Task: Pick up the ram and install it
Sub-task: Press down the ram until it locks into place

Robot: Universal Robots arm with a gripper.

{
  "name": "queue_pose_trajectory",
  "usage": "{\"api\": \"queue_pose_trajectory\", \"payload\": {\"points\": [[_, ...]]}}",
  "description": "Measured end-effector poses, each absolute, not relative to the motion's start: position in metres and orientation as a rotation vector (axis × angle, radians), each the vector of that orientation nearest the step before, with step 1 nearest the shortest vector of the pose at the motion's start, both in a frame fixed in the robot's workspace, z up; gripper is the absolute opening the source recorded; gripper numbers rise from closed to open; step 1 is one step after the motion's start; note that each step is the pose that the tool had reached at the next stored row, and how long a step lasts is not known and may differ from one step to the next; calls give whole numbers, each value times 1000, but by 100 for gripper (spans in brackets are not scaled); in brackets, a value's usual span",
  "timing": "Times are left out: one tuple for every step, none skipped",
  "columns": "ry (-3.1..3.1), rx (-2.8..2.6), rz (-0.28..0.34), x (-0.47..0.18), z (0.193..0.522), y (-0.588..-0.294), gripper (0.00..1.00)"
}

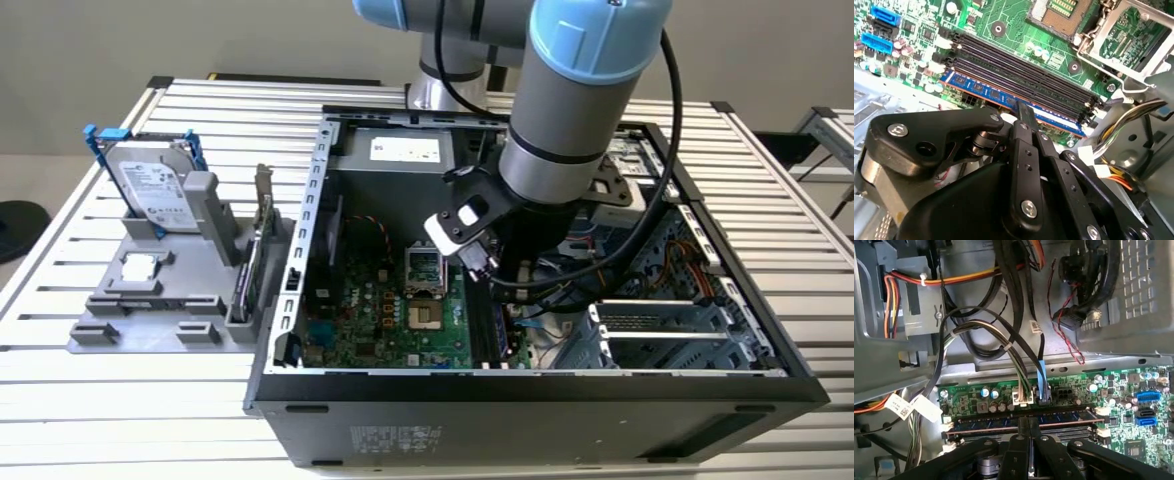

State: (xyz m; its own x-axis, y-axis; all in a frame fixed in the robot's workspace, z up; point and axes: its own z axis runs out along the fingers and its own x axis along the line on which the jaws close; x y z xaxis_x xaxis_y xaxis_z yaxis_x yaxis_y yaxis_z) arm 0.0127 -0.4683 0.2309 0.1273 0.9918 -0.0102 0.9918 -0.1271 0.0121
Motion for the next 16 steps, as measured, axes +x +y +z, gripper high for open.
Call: {"api": "queue_pose_trajectory", "payload": {"points": [[2066,2346,0,13,231,-468,0],[2066,2345,0,13,230,-468,0],[2068,2343,0,13,229,-468,0],[2070,2342,0,13,227,-468,0],[2072,2340,0,13,226,-468,0],[2073,2339,0,13,225,-468,0],[2074,2337,-1,13,224,-468,0],[2076,2336,-1,13,223,-468,0],[2077,2335,-1,13,223,-468,0],[2078,2334,-1,13,222,-468,0],[2079,2334,0,13,222,-468,0],[2079,2334,1,13,223,-468,0],[2079,2334,1,13,223,-468,0],[2080,2334,1,13,223,-468,0],[2080,2334,0,13,222,-468,0],[2080,2333,-1,13,220,-468,0]]}}
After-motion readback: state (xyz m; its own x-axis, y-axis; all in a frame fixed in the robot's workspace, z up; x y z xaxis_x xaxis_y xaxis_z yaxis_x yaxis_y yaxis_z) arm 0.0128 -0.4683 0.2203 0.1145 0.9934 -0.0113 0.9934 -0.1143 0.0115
